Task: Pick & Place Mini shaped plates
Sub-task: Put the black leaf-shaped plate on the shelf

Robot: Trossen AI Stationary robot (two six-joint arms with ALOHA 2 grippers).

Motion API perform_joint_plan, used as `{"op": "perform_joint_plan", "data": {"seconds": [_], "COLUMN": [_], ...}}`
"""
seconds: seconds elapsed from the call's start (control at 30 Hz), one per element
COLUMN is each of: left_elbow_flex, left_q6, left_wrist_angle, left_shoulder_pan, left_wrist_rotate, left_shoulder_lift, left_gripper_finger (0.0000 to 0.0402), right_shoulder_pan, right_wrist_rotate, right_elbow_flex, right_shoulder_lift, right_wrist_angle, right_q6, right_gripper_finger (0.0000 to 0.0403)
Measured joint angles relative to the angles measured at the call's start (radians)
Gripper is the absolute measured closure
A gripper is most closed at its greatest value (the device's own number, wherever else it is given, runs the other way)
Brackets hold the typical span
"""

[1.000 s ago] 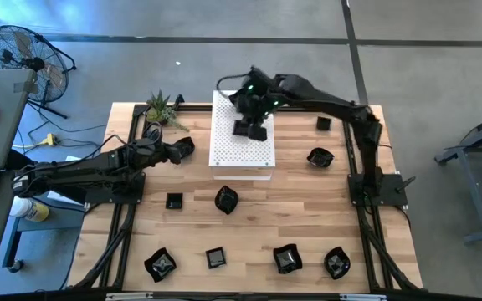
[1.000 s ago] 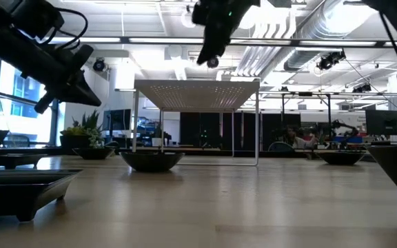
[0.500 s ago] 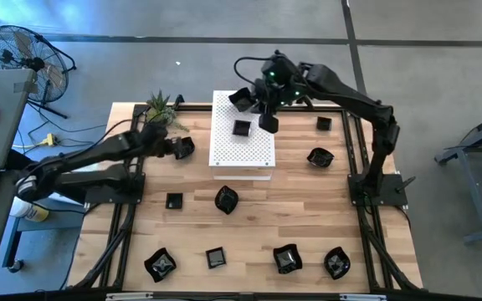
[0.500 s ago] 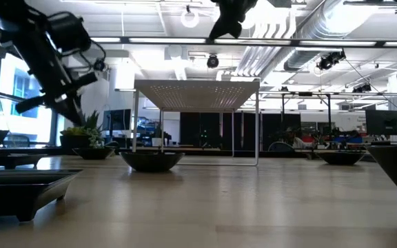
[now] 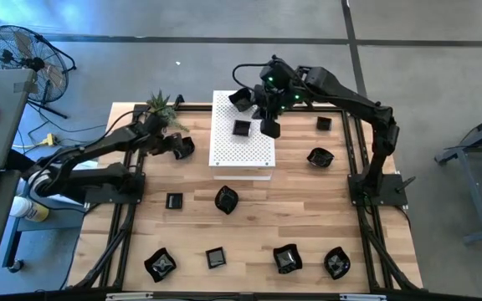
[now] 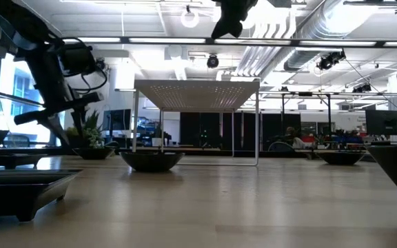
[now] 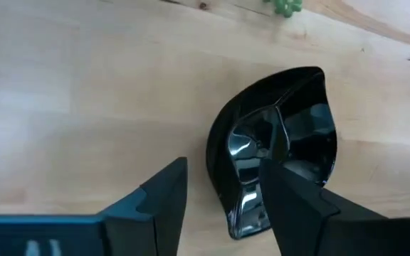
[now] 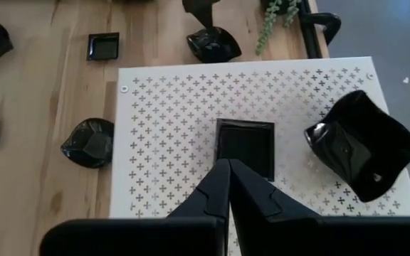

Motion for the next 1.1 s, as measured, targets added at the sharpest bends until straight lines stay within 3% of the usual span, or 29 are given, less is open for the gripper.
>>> {"op": "perform_joint_plan", "data": {"seconds": [0.47, 0.83, 1.1], "left_elbow_flex": [0.000, 0.000, 0.000], "left_q6": [0.062, 0.092, 0.123], "left_wrist_angle": [0.098, 0.099, 0.097], "left_shoulder_pan": [0.022, 0.022, 0.023], "left_wrist_rotate": [0.047, 0.022, 0.070], "left_shoulder_lift": [0.148, 0.150, 0.093], "left_gripper_finger": [0.0284, 0.0393, 0.0399], "right_shoulder_pan": [0.002, 0.002, 0.002], "right_wrist_rotate": [0.008, 0.008, 0.007], "right_elbow_flex": [0.000, 0.000, 0.000], "right_shoulder_lift": [0.000, 0.000, 0.000], "right_wrist_angle": [0.016, 0.016, 0.000], "right_q6": [-0.002, -0.001, 0.004], "right_gripper_finger": [0.0398, 0.0400, 0.0401]}}
